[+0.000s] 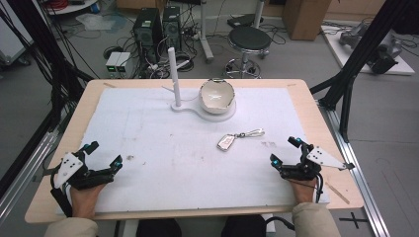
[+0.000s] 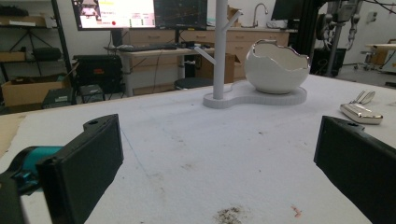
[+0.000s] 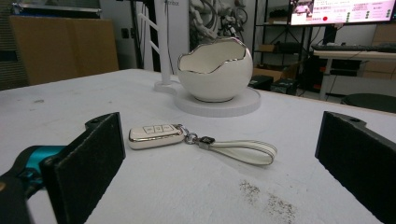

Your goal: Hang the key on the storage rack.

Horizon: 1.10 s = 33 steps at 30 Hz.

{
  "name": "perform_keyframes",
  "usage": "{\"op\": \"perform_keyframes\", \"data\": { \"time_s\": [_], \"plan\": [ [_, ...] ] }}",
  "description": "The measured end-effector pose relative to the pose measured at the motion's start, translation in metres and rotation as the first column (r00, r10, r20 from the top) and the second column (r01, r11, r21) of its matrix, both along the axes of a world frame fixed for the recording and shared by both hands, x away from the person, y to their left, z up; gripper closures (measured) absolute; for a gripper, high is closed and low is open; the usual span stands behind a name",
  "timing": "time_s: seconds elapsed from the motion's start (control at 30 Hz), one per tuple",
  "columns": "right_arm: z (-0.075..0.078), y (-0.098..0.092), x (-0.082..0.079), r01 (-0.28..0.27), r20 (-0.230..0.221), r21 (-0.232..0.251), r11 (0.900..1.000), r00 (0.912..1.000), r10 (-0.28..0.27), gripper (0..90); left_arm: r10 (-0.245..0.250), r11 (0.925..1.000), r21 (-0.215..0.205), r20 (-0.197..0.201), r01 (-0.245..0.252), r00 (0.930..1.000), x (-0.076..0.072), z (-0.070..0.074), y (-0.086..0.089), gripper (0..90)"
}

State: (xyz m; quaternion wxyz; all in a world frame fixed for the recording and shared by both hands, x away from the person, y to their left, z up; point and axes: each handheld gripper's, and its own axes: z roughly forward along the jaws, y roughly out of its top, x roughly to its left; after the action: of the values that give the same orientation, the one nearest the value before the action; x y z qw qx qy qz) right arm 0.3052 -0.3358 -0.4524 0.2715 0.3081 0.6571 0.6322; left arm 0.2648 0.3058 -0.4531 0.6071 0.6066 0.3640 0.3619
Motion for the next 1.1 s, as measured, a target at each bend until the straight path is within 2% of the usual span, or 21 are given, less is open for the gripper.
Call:
{"op": "perform_keyframes", "data": {
  "time_s": [0.6, 0.67, 0.8, 0.87, 0.9, 1.0, 1.03, 1.07, 1.1],
  "plan": [
    [0.001, -0.001, 0.002, -0.001, 0.0, 0.0, 1.0, 1.0, 0.001, 0.6, 0.006, 0.9999, 0.015, -0.014, -0.006, 0.9999, 0.001, 0.001, -0.001, 1.8],
    [0.002, -0.001, 0.004, -0.01, -0.042, 0.007, 1.0, 0.999, 0.01, 0.5, 0.012, 0.9999, 0.013, -0.02, -0.012, 0.9997, 0.002, 0.001, -0.002, 1.8],
    [0.007, 0.0, 0.008, -0.005, -0.069, -0.013, 1.0, 0.9976, 0.004, 0.5, 0.013, 0.9998, 0.012, -0.019, -0.013, 0.9997, 0.002, 0.001, -0.002, 1.8],
    [0.016, -0.001, 0.012, -0.008, -0.072, -0.019, 1.0, 0.9974, 0.007, 0.5, 0.015, 0.9998, 0.017, -0.022, -0.015, 0.9996, 0.002, 0.001, -0.002, 1.8],
    [0.027, -0.002, 0.018, -0.01, -0.087, -0.032, 0.999, 0.9962, 0.007, 0.5, 0.016, 0.9998, 0.016, -0.024, -0.016, 0.9996, 0.002, 0.001, -0.002, 1.8],
    [0.044, -0.005, 0.027, -0.026, -0.1, -0.061, 0.998, 0.9948, 0.02, 0.5, 0.016, 0.9997, 0.017, -0.026, -0.016, 0.9995, 0.002, 0.001, -0.002, 1.8],
    [0.044, -0.005, 0.027, -0.026, -0.1, -0.061, 0.998, 0.9948, 0.02, 0.5, 0.016, 0.9997, 0.018, -0.025, -0.016, 0.9996, 0.002, 0.001, -0.002, 1.8],
    [0.059, -0.005, 0.036, -0.056, -0.112, -0.095, 0.994, 0.9926, 0.046, 0.5, 0.016, 0.9997, 0.017, -0.025, -0.016, 0.9996, 0.002, 0.001, -0.002, 1.8],
    [0.059, -0.005, 0.036, -0.056, -0.112, -0.095, 0.994, 0.9926, 0.046, 0.5, 0.016, 0.9997, 0.017, -0.025, -0.016, 0.9996, 0.002, 0.001, -0.002, 1.8]
  ]
}}
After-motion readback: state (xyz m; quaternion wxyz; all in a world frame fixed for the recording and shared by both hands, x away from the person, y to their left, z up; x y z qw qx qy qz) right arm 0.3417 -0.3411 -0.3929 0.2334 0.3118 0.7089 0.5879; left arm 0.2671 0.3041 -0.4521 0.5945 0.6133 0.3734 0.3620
